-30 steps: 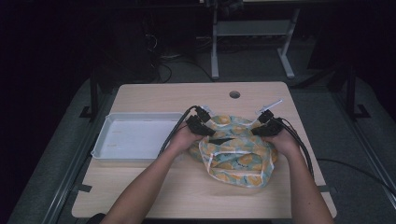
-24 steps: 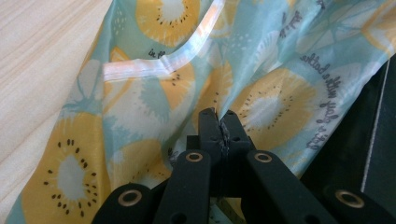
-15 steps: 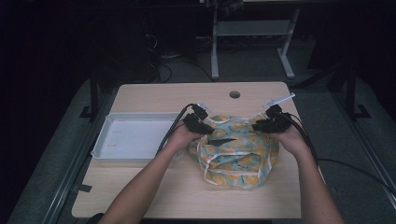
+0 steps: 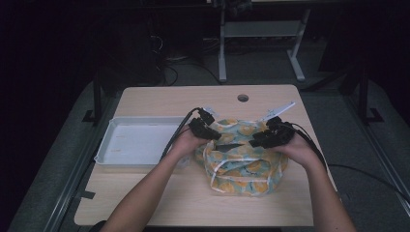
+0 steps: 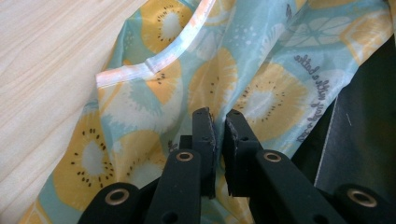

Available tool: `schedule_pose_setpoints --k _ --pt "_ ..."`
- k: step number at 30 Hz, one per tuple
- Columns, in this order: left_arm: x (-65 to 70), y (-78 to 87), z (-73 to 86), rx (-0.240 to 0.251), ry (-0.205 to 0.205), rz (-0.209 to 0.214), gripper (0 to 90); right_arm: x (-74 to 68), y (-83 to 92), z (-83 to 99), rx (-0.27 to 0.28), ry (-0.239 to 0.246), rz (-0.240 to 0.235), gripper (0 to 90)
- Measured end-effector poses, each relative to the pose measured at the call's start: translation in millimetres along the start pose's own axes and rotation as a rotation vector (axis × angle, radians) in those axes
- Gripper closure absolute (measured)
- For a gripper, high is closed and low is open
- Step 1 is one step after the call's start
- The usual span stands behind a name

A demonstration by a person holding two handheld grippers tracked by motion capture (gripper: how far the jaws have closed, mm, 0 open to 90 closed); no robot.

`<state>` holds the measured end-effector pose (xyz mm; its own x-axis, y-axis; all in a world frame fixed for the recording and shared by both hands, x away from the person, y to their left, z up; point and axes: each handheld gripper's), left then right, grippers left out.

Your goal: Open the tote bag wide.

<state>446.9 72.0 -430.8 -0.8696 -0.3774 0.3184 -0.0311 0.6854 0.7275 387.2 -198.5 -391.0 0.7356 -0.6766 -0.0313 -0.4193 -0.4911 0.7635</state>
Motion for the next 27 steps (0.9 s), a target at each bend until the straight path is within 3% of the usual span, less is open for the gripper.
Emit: schedule_pose_setpoints --k 5,9,14,20,21,22,23,25,27 --pt "0.9 -2.3 0.4 -0.003 -0.001 0.004 84.2 -3.5 -8.6 2.9 -0.04 0.047 -0.006 55.2" --pt "1.2 -2.5 0.2 -0.004 -0.005 0.004 84.5 -6.6 -10.2 3.9 -0.06 0.072 0.006 70.5" --pt "1.5 -2.8 0.2 -0.006 -0.003 0.006 86.3 -7.5 -9.4 4.5 -0.068 0.091 -0.014 89.0" --pt "2.6 -4.0 0.7 -0.003 -0.001 0.009 87.2 -8.6 -6.3 6.0 -0.061 0.096 -0.026 89.8" --pt "2.5 -4.1 0.8 -0.006 -0.006 0.009 87.2 -8.6 -4.8 5.8 -0.053 0.1 -0.019 83.6" --pt "2.1 -3.6 0.8 -0.017 -0.014 0.009 87.1 -8.4 -3.2 5.2 -0.034 0.09 -0.007 70.1" --pt "2.3 -4.0 0.8 -0.015 -0.012 0.009 87.2 -7.3 -2.8 5.0 -0.019 0.079 -0.008 62.1" --pt "2.5 -4.1 0.7 -0.014 -0.012 0.01 87.1 -5.6 -4.9 5.4 -0.02 0.078 -0.002 51.4" --pt "3.2 -4.5 0.6 -0.009 -0.01 0.011 87.1 -5.8 -10.2 7.6 -0.05 0.09 0.023 47.6"
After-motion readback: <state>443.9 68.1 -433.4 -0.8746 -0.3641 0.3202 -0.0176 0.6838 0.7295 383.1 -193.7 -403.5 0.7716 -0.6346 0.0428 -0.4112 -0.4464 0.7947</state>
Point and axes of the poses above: each handheld gripper's, and its own axes: y roughly backward along the jaws, z roughly out of its underside, x roughly to its right, and after that the axes turned 12 degrees about z, right-handed
